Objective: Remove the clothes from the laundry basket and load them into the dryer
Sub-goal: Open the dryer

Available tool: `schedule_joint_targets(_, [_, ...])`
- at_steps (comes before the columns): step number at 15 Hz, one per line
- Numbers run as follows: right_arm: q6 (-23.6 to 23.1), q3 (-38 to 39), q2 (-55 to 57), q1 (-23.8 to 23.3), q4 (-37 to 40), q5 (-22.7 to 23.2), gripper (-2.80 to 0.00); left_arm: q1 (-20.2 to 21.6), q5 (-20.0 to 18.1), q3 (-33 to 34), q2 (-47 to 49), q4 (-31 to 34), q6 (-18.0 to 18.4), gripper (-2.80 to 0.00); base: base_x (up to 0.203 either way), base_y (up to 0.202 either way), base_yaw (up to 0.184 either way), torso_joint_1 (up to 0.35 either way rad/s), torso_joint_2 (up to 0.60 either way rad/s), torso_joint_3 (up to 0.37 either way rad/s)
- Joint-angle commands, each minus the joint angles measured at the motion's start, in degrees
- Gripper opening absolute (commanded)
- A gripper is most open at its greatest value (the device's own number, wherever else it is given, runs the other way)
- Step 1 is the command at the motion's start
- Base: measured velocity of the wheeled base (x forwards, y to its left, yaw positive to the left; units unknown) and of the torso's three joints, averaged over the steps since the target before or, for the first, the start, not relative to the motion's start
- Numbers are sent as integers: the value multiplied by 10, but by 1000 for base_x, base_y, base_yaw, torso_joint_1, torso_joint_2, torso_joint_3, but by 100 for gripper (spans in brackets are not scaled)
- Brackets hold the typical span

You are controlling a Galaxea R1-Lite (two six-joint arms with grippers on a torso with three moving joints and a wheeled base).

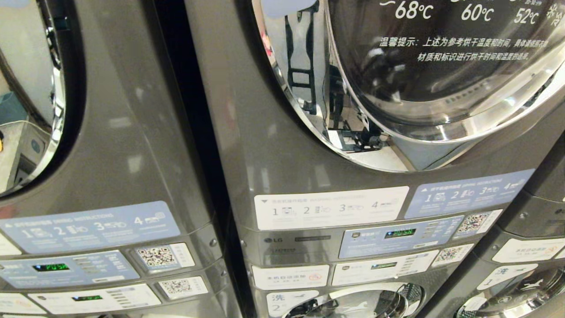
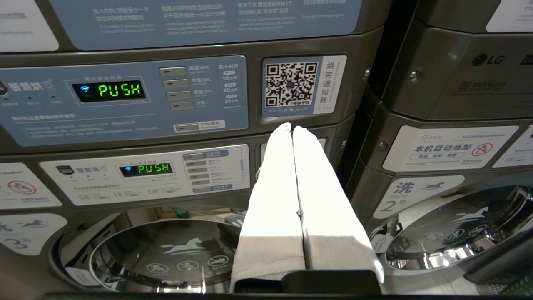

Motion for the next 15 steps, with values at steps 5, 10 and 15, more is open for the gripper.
schedule_joint_targets(5, [0, 0, 0, 0, 0, -1, -280, 0, 0, 1, 0, 0, 0, -280, 0, 0, 0, 0, 0, 0])
schedule_joint_targets(10, [1, 0, 0, 0, 0, -1, -280, 0, 0, 1, 0, 0, 0, -280, 0, 0, 0, 0, 0, 0])
schedule_joint_targets(15, [4, 0, 1, 0, 0, -1, -280, 0, 0, 1, 0, 0, 0, -280, 0, -3, 31, -1, 1, 1])
